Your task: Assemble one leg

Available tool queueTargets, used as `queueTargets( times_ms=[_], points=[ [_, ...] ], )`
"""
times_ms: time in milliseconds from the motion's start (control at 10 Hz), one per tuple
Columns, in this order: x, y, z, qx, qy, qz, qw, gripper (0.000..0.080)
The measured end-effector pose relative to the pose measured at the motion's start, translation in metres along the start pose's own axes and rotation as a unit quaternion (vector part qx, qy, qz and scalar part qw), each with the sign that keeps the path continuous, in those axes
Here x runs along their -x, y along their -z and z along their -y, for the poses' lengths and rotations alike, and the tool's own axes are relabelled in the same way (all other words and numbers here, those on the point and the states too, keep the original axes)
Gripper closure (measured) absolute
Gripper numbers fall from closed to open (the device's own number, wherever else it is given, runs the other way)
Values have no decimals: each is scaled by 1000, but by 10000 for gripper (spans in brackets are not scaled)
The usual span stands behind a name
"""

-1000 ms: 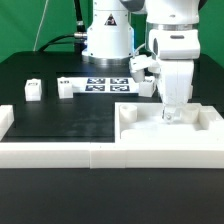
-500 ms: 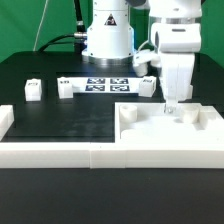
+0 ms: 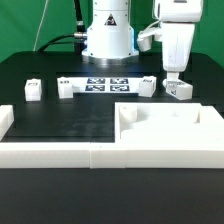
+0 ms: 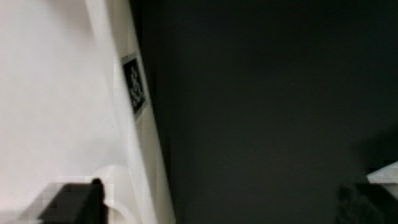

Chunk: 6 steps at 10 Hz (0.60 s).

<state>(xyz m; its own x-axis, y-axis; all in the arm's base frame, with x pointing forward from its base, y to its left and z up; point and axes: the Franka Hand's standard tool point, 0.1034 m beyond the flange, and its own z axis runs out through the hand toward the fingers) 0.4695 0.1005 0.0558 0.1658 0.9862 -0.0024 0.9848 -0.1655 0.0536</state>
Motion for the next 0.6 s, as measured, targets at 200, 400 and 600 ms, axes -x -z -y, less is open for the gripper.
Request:
queueTargets(
  times_ms=[200,400,600],
  points=[
    [0,0,0,-2,-51,-1,999,151],
    [-2,-3,5,-6,-141,0,990,151],
    [-10,-5,19,-14,-281,0,960,151]
  ],
)
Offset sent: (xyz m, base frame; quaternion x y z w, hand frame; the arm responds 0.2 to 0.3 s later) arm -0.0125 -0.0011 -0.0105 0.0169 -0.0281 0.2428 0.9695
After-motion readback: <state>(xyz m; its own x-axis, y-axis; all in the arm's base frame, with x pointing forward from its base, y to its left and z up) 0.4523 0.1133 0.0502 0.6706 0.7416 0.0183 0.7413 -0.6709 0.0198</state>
